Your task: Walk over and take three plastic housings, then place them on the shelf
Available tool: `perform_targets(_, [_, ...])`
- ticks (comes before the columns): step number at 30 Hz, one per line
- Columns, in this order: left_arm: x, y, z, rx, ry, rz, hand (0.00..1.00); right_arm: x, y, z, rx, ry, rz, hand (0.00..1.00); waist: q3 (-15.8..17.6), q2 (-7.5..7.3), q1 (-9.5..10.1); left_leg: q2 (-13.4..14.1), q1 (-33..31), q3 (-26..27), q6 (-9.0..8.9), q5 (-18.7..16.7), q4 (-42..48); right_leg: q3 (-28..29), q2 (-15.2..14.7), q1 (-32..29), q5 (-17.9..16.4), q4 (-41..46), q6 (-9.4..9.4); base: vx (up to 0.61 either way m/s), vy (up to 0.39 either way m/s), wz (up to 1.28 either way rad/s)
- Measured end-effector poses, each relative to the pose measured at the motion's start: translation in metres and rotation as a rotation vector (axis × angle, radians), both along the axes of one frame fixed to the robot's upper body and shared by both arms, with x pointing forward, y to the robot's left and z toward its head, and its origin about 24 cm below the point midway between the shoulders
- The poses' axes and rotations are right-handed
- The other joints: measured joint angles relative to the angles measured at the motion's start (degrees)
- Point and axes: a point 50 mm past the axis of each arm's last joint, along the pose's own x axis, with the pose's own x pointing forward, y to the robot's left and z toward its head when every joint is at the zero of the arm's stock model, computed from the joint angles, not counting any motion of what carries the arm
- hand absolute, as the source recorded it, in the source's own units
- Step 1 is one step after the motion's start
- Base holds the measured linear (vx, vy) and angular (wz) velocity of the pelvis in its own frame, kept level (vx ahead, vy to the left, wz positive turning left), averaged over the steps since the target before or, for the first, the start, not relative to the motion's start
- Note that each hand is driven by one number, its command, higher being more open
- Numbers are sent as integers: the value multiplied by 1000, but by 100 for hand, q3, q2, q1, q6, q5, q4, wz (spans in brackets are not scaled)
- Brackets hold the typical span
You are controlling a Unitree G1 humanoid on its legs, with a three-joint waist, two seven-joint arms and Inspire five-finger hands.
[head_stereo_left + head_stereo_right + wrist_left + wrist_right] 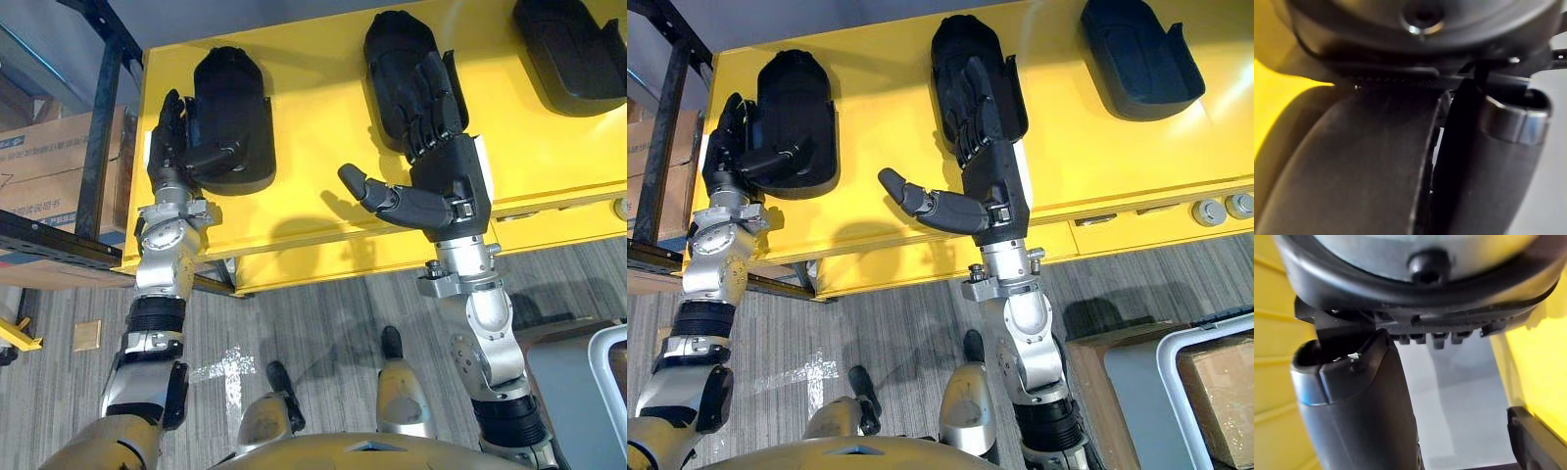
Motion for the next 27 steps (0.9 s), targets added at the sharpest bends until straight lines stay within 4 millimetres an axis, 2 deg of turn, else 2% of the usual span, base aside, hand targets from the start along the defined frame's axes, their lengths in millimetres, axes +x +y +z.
perform_targets(12, [3,-4,-8,57,82,-1,100,-7,-2,-5,57,30,16,100,-82,11,-29,-27,407,-9,-9,47,-218,-40,5,412,10,-178,13,0,0,0])
perform_targets(15, [3,-7,-5,84,72,-7,100,-8,0,-8,69,38,21,100,-122,12,-15,-33,540,-14,-9,85,-309,-66,13,535,24,-225,12,10,-2,1])
perform_targets(17, [-4,-12,7,117,9,-20,100,-9,1,-8,78,35,25,100,-170,16,-12,-35,604,-26,-11,93,-365,-96,15,597,23,-244,12,15,-2,3])
perform_targets(21, [-30,-33,55,297,-220,-78,100,-11,4,-13,87,56,28,100,-550,24,38,-35,682,-202,-11,97,-383,-198,2,802,22,-304,11,44,0,18])
perform_targets(23, [-37,-37,67,330,-285,-79,100,-12,5,-13,94,61,29,100,-717,59,50,-35,684,-285,-11,97,-383,-278,-6,851,20,-305,9,22,-2,19])
perform_targets(25, [-54,-42,81,363,-386,-114,100,-12,9,-14,100,66,37,100,-886,101,121,-35,697,-357,-11,97,-383,-335,-13,915,14,-309,3,1,-1,16])
perform_targets(27, [-66,-46,85,372,-435,-140,100,-13,10,-14,107,71,34,100,-951,127,187,-35,700,-420,-11,98,-383,-425,-19,996,11,-374,0,-38,-14,13])
